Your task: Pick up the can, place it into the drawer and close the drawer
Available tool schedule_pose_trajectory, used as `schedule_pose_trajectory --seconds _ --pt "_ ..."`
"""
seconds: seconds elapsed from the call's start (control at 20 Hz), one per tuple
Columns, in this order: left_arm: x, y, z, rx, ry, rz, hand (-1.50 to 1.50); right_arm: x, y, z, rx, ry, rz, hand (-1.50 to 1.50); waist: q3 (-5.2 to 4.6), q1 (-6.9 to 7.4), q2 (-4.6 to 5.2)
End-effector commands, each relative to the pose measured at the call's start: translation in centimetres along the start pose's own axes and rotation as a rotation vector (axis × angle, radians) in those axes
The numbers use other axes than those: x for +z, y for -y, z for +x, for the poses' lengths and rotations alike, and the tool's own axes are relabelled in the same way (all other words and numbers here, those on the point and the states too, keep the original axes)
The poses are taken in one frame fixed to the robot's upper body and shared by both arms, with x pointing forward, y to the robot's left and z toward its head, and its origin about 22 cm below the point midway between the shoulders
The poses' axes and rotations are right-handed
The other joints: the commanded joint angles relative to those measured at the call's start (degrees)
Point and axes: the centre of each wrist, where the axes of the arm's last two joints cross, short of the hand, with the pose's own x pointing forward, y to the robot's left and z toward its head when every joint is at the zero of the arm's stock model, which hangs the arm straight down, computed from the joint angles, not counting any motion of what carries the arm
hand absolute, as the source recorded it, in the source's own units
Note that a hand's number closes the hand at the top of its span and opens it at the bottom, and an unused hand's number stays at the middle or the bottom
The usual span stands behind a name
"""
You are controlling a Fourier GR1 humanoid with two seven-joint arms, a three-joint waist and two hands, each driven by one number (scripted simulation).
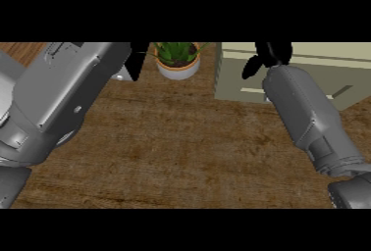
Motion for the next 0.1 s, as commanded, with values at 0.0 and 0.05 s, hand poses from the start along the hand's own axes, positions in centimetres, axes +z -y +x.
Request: schedule_pose_trajectory --seconds 0.0,0.05 --pt "0.50 -1.97 -1.39 -0.004 0.000 -0.004 -1.50 -3.04 2.32 2.95 -0.119 -0.020 -0.120 -1.50 -0.42 1.88 -0.45" --pt "0.74 -1.44 -0.50 -0.008 0.002 -0.012 -1.50 -2.72 2.06 2.52 -0.115 -0.013 -0.127 -1.50 -0.38 1.31 -0.65"
